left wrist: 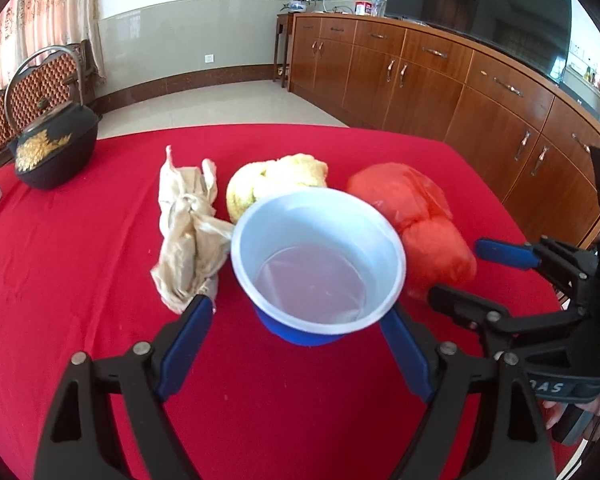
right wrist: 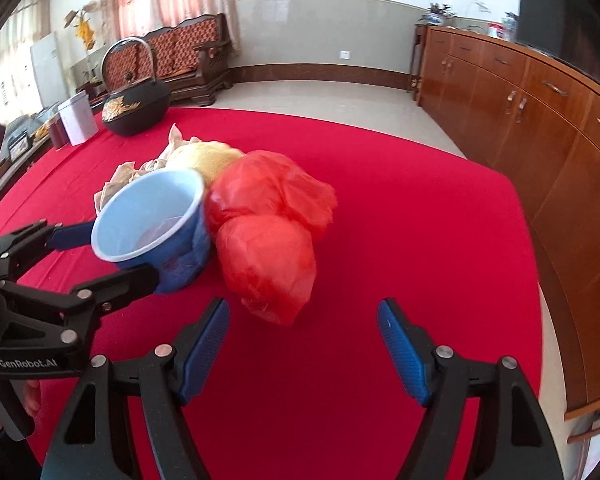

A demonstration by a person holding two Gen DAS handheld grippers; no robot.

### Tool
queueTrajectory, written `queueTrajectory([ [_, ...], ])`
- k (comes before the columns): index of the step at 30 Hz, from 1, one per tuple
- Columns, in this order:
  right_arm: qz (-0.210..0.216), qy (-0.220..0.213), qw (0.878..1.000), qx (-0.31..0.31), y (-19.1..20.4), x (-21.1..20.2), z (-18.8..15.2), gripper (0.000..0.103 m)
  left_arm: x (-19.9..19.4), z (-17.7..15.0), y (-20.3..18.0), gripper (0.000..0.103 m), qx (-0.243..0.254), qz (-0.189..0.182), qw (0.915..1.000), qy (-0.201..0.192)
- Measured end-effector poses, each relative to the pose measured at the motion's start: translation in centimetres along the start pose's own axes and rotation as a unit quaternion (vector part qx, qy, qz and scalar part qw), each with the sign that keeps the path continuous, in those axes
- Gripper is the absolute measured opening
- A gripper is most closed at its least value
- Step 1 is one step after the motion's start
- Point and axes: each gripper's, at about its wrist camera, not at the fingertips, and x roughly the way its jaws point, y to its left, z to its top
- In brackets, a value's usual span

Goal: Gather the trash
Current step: 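Grasp the blue cup rim with the left tool while the right tool grasps the red plastic bag, then lift the blue cup and red bag off the table with both tools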

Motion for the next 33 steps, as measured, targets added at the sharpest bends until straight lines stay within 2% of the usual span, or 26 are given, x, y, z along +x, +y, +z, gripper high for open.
queueTrajectory([
  [3,0.006,0.003,1.0,-0.011,0.2,0.9,0.8,0.067,0.0,0.1,0.4,0.086,0.002,-0.006,1.0,-0.001],
  [5,0.01,0.004,1.0,-0.017,0.2,1.3,1.3,0.054,0.0,0.1,0.7,0.085,-0.001,-0.012,0.9999,-0.002],
  [6,0.013,0.006,1.0,-0.017,0.1,1.5,1.4,0.036,0.3,0.4,0.5,0.079,-0.001,-0.018,0.9998,-0.002],
  [7,0.015,0.006,1.0,-0.018,0.2,1.6,1.5,0.014,0.5,0.4,0.4,0.075,-0.004,-0.027,0.9996,0.0],
  [8,0.014,0.004,1.0,-0.018,0.1,1.6,1.4,0.009,0.8,0.5,0.3,0.066,-0.006,-0.032,0.9995,0.003],
  [10,0.014,-0.001,1.0,-0.009,-0.1,1.5,1.2,0.004,1.0,0.5,-0.1,0.063,-0.004,-0.03,0.9995,0.001],
  [13,0.015,-0.009,1.0,0.009,-0.9,0.6,0.5,0.002,0.7,0.3,-0.1,0.059,-0.005,-0.037,0.9993,-0.002],
  [14,0.015,-0.009,1.0,0.01,-1.1,0.3,0.2,0.002,0.4,0.2,0.0,0.053,-0.005,-0.037,0.9993,-0.008],
  [15,0.016,-0.01,1.0,0.011,-1.2,-0.1,0.0,0.002,0.3,0.2,0.0,0.028,-0.005,-0.038,0.9992,-0.009],
  [16,0.017,-0.012,1.0,0.011,-1.3,-0.5,-0.2,0.002,0.1,0.1,0.2,0.014,-0.006,-0.043,0.999,-0.005],
  [17,0.017,-0.013,1.0,0.009,-1.3,-1.0,-0.4,0.002,-0.1,-0.1,0.4,0.008,-0.007,-0.048,0.9988,-0.002],
  [19,0.022,-0.009,1.0,0.005,-1.2,-1.4,-0.8,0.002,0.0,-0.4,0.2,0.008,0.008,-0.033,0.9994,0.009],
  [20,0.028,0.002,1.0,0.001,-1.1,-1.5,-1.2,0.002,0.2,-0.5,0.1,0.01,0.012,-0.033,0.9992,0.019],
  [21,0.03,0.016,0.999,-0.004,-1.0,-1.4,-1.6,0.003,0.1,-0.6,0.1,0.023,0.011,-0.027,0.9995,0.015],
  [22,0.027,0.019,0.999,-0.008,-0.9,-1.5,-1.9,0.008,0.0,-0.7,0.0,0.04,0.012,-0.023,0.9996,0.011],
  [23,0.014,0.022,1.0,-0.013,-0.9,-1.5,-2.3,0.017,0.1,-0.7,0.0,0.074,0.013,-0.014,0.9997,0.011],
  [24,0.001,0.02,1.0,-0.014,-0.9,-1.6,-2.4,0.054,-0.1,-0.6,-0.1,0.092,0.012,-0.006,0.9999,0.005],
  [25,-0.007,0.014,1.0,-0.009,-1.2,-1.8,-2.5,0.084,-0.4,-0.4,-0.1,0.092,0.009,-0.008,0.9999,-0.01],
  [26,-0.01,0.0,1.0,-0.002,-1.5,-2.2,-2.6,0.085,-0.5,-0.2,-0.2,0.092,0.009,-0.01,0.9997,-0.018],
  [29,0.004,0.0,1.0,0.014,-2.2,-1.7,-1.9,0.082,0.1,0.5,-0.3,0.092,0.009,-0.004,0.9998,-0.019],
  [30,0.007,-0.001,1.0,0.014,-2.2,-1.3,-1.5,0.072,0.4,0.7,-0.1,0.092,0.007,-0.005,0.9998,-0.017],
  [32,0.022,0.005,1.0,0.013,-2.6,-0.2,-0.5,0.037,1.2,1.1,-0.3,0.092,0.004,-0.006,0.9999,-0.014],
  [33,0.036,0.009,0.999,0.018,-2.8,0.3,-0.1,0.005,1.5,1.2,-0.3,0.092,0.001,-0.008,0.9999,-0.01],
])
